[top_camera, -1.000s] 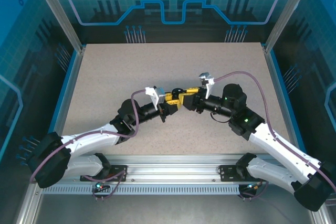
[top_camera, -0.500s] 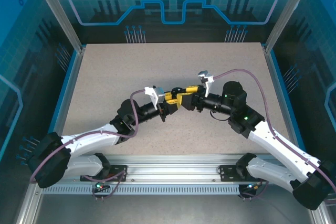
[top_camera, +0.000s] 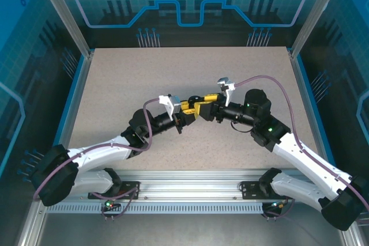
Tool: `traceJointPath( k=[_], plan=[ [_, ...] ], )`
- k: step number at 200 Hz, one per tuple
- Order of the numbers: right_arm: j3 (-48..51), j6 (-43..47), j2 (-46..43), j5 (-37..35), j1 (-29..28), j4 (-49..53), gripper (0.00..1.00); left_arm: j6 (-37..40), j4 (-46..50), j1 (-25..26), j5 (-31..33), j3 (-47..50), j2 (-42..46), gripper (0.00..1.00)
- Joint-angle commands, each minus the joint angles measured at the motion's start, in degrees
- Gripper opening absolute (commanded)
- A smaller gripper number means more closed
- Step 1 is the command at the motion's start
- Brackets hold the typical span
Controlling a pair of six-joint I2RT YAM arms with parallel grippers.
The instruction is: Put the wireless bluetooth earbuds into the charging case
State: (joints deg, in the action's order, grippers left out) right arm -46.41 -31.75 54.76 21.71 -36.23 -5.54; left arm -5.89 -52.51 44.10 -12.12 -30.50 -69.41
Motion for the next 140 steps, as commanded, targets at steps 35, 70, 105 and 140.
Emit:
traceJointPath(
  k=[35,70,105,140],
  plan=[
    [-2.09,0.36,-0.75,3.55,0.26,1.84,0.54,1.04,-3.04,0.34,1.92,-0.22,-0.97,0.01],
    [-2.59,0.69,-0.76,3.77,0.19,2.28,0.55,1.01,-3.04,0.31,1.99,-0.26,-1.33,0.01],
    [-2.98,1.25,-0.38,2.06,0.19,4.6,0.55,0.88,-3.57,0.3,1.95,-0.17,-1.13,0.01],
    [-3.48,1.63,-0.14,0.45,0.19,5.9,0.57,0.94,-3.6,0.29,1.68,-0.08,-0.64,0.01]
  ],
)
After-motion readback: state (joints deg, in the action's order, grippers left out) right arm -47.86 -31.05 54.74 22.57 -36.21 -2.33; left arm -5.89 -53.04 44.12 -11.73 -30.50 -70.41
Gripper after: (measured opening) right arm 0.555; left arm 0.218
